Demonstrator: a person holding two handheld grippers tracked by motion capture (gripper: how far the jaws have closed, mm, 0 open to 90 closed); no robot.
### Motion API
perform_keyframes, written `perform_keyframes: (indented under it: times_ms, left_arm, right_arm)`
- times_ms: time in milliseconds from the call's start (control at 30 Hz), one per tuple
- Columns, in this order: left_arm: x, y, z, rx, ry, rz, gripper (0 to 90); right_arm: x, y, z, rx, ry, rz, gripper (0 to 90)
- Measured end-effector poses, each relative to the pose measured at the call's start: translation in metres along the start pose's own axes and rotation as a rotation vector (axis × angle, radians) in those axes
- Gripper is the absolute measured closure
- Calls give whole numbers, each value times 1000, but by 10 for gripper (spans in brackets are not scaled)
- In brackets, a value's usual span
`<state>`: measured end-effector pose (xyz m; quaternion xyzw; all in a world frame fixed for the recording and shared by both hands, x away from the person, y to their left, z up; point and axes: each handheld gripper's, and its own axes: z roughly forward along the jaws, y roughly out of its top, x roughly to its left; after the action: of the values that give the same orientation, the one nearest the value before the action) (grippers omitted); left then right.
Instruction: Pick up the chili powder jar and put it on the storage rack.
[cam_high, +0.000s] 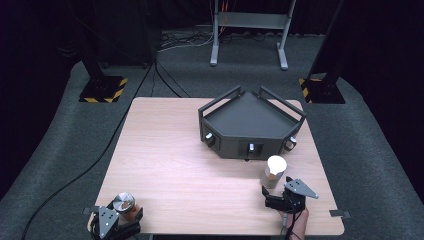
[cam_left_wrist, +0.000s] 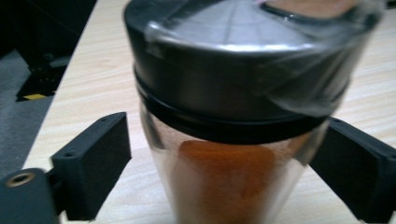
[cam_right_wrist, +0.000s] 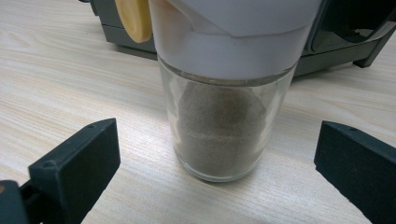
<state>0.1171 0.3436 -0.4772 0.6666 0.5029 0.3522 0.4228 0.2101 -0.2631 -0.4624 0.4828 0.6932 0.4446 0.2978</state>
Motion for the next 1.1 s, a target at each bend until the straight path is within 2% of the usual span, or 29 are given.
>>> perform_keyframes:
  times_ms: [33,167,200,333,700,1100]
  left_arm:
    - [1,-1,1,-3,0,-5,122]
    - [2,-3,2,-10,-3,-29,220]
    - [4,-4,2,-16,-21,-36,241]
    - [4,-5,2,-21,-32,-30,308]
    - [4,-5,3,-24,-37,-32,314]
    - [-2,2,2,-35,-50,-13,314]
  right_arm:
    - [0,0,0,1,0,-1,0]
    - [0,0,0,1,0,-3,0]
    - [0,0,0,2,-1,-3,0]
    - [1,1,1,5,-3,-4,0]
    - [1,0,0,1,-2,-5,0]
    - [1,1,0,3,0,-8,0]
